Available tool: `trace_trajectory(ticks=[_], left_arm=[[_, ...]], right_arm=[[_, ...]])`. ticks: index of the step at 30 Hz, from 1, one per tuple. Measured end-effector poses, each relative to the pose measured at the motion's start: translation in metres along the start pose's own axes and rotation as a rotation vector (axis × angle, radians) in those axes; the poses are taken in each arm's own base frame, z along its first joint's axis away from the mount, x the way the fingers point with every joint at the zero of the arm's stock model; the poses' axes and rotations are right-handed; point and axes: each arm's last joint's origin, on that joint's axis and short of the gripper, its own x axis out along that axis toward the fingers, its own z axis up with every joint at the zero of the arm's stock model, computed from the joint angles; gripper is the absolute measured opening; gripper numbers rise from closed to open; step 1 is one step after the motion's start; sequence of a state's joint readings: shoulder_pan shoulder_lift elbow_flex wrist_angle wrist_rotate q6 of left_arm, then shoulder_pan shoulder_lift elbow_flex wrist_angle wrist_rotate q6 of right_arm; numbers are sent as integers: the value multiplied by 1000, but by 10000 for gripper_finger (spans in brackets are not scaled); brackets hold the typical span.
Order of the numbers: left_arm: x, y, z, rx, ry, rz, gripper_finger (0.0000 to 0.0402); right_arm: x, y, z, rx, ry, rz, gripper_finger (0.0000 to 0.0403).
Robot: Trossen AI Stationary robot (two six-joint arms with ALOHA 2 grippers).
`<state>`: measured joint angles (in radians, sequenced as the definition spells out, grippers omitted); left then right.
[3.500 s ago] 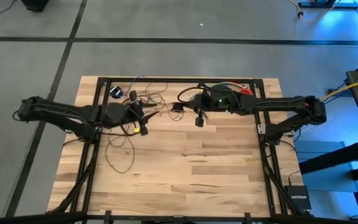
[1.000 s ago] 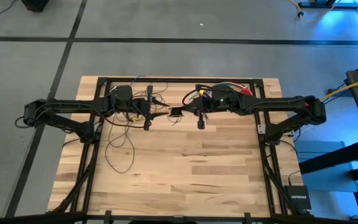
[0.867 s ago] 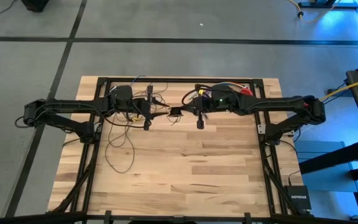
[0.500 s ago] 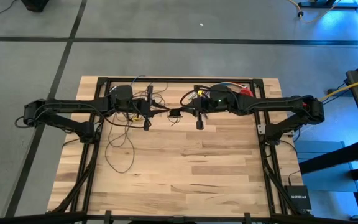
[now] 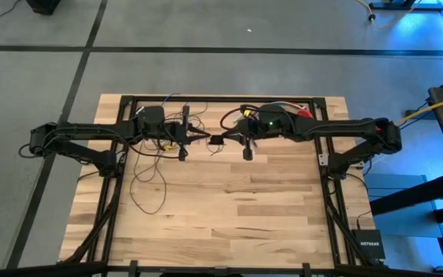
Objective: Coiling cords
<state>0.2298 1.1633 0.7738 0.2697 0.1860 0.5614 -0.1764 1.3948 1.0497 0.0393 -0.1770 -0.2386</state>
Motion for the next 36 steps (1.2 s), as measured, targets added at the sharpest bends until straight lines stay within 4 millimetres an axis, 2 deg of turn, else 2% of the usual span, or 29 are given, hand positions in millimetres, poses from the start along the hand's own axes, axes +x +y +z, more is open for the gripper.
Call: trace_trajectory(ticks=[5,8,11,14,18,20,24,27,29,36], left_arm=[[0,2,-1,-4,33,58,3],[-1,4,-2,-15,50,93,2],[-1,7,1,-48,20,117,2],[-2,12,5,-104,-22,174,2],[-4,21,8,-166,-63,282,1],[-4,27,7,-187,-76,332,1],[0,34,-5,-230,-40,362,1],[7,35,-16,-243,0,366,1],[11,37,-22,-257,14,385,1],[19,43,-35,-267,47,492,1]], right_arm=[[-30,0,28,-45,167,-126,107],[-50,4,41,-27,292,-173,136],[-59,12,39,56,361,-198,146],[-53,23,19,110,432,-188,145],[-36,40,-24,129,473,-268,134],[-27,47,-43,130,403,-350,129],[-12,56,-65,178,101,-509,120],[-1,59,-80,227,-80,-523,119],[6,60,-88,238,-126,-539,119],[31,42,-116,240,-27,-775,141]])
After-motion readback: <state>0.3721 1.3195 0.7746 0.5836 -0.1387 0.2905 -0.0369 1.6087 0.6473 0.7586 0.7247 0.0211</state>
